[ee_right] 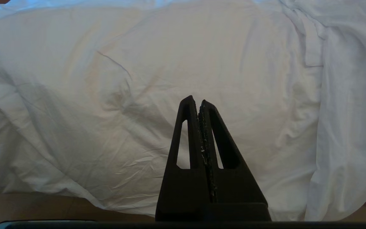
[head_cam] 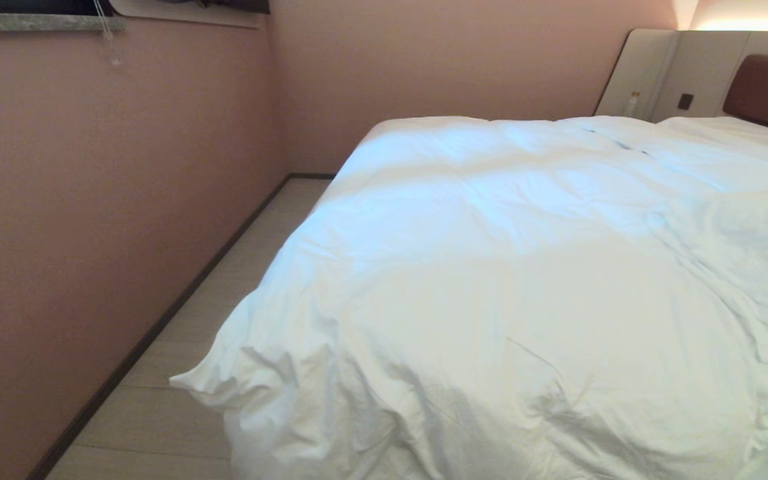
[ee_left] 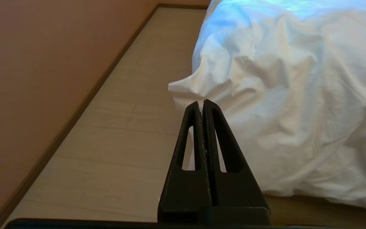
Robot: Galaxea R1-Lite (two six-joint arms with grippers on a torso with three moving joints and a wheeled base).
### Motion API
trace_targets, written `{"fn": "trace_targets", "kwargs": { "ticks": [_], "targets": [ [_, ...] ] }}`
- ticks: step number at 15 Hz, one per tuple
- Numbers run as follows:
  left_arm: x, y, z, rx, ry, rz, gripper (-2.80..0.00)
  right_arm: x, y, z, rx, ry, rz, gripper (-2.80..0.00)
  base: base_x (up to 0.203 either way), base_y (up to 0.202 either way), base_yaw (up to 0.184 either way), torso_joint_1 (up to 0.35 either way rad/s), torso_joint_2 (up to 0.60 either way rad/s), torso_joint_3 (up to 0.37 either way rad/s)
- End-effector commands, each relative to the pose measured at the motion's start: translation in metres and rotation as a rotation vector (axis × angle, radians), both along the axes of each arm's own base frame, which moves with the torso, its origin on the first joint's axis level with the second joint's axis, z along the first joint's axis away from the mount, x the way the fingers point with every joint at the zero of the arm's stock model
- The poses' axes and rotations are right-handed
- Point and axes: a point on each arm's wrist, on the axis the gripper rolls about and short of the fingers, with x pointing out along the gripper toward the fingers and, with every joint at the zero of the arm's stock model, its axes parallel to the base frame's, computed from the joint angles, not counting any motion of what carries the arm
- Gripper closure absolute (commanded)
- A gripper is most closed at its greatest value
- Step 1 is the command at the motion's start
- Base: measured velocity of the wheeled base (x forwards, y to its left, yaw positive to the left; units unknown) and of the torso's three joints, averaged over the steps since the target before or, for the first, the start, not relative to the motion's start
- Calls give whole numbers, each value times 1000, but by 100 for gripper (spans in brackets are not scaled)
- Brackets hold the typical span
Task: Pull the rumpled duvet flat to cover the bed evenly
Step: Hold the folded corner of the quilt
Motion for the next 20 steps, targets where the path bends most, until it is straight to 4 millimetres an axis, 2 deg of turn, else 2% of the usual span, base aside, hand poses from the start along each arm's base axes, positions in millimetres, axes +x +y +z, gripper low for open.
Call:
{"fn": "trace_targets", "kwargs": {
  "ticks": [1,20],
  "targets": [
    [0,0,0,-2,0,0,0,0,0,0,0,0,0,0,0,0,0,0,0,0],
    [0,0,0,-49,-4,11,0,0,0,0,0,0,0,0,0,0,0,0,0,0]
  ]
}}
